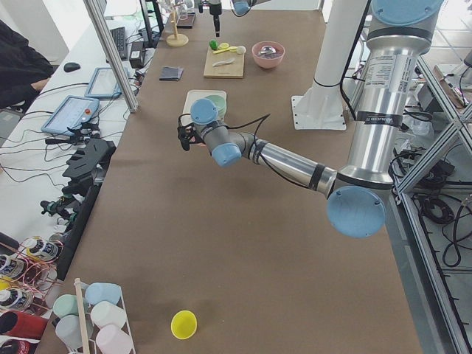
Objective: Stack pink bowl on green and place spoon
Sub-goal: 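Lift the pink bowl with the left gripper while the right reaches for the spoon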
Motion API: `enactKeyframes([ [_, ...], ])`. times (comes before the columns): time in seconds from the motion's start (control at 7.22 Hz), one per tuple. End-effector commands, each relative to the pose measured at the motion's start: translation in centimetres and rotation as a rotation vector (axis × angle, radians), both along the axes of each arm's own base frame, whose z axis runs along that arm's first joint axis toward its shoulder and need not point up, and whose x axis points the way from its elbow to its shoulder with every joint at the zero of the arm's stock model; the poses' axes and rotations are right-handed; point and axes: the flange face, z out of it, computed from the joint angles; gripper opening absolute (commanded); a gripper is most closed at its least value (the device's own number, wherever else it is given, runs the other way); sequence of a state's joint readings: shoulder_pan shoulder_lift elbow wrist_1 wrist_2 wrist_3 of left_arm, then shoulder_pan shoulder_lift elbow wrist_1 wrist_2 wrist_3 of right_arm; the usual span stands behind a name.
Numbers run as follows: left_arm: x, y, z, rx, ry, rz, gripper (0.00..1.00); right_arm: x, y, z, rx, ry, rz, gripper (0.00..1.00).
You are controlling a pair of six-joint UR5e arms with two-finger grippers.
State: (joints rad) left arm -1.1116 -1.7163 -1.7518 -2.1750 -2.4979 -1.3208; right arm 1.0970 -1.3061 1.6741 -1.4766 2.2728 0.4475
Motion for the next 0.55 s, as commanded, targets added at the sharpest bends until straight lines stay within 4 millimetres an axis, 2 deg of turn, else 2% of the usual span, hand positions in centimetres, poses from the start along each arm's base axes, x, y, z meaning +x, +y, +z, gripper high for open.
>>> enactKeyframes([
  [0.0, 0.7, -1.1, 0.3, 0.003, -0.018, -0.018, 0.00, -7.8, -0.4, -0.5, 0.073, 0.034, -0.057, 1.00],
  [0.14, 0.8, -1.4, 0.0, 0.009, -0.017, -0.019, 0.00, -9.9, -0.9, -0.1, 0.089, 0.020, -0.067, 1.00],
  [0.28, 0.9, -1.5, -0.4, 0.012, -0.013, -0.019, 0.00, -11.7, -0.7, -0.5, 0.094, 0.021, -0.075, 1.00],
  [0.42, 0.9, -1.5, -0.4, 0.012, -0.013, -0.019, 0.00, -13.2, -0.1, 0.0, 0.108, 0.052, -0.084, 0.99],
])
